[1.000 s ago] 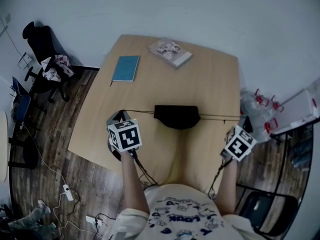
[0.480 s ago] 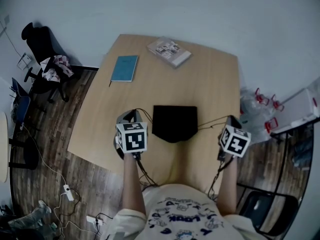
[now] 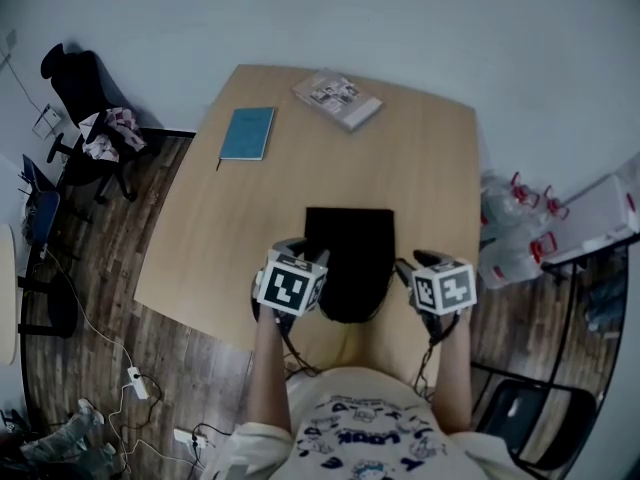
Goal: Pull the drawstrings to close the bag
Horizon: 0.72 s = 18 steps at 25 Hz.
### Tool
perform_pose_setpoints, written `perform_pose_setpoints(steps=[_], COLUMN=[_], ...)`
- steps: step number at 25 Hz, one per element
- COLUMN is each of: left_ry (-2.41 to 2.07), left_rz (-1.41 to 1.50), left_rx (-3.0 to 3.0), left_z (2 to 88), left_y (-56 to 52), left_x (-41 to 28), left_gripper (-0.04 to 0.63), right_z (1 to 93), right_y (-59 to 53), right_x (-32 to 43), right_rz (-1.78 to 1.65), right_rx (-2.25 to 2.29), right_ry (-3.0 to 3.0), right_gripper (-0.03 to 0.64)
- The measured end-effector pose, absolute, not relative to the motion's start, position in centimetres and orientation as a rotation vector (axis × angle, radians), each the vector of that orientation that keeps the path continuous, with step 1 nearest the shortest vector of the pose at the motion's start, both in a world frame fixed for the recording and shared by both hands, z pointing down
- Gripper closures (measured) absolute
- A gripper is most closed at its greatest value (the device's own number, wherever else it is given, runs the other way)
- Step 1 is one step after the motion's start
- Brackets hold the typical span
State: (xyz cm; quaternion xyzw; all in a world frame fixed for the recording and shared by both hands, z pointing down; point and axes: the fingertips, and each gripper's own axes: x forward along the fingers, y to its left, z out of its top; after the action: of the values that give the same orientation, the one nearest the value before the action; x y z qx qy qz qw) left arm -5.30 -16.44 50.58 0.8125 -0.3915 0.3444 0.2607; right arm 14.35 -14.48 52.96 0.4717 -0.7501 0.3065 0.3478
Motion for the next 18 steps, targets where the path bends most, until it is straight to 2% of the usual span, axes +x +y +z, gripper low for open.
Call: perform_pose_setpoints(steps=[7,14,18], left_ry=[-0.956,-0.933,-0.961], left_rz=[0.886,0.828,0.777], left_rx=[2.261,2.336,2.357], left_z=[47.8,46.5,46.2], left_y=[-15.1,-14.6,-14.5], left_x=[-4.5,-3.4,-3.0], left_gripper=[0.466,0.466,0.468], right_z=[51.6,56.0,56.0], right_y=[-12.8,-4.6,-5.8], right_x=[15.1,15.0,14.9], right_rz=[0.765,0.632,0.670], right_rx=[1.123,0.512,0.661], right_ry=[-1.904,-1.710,-1.879], right_gripper=[0.459,0.459,0.459])
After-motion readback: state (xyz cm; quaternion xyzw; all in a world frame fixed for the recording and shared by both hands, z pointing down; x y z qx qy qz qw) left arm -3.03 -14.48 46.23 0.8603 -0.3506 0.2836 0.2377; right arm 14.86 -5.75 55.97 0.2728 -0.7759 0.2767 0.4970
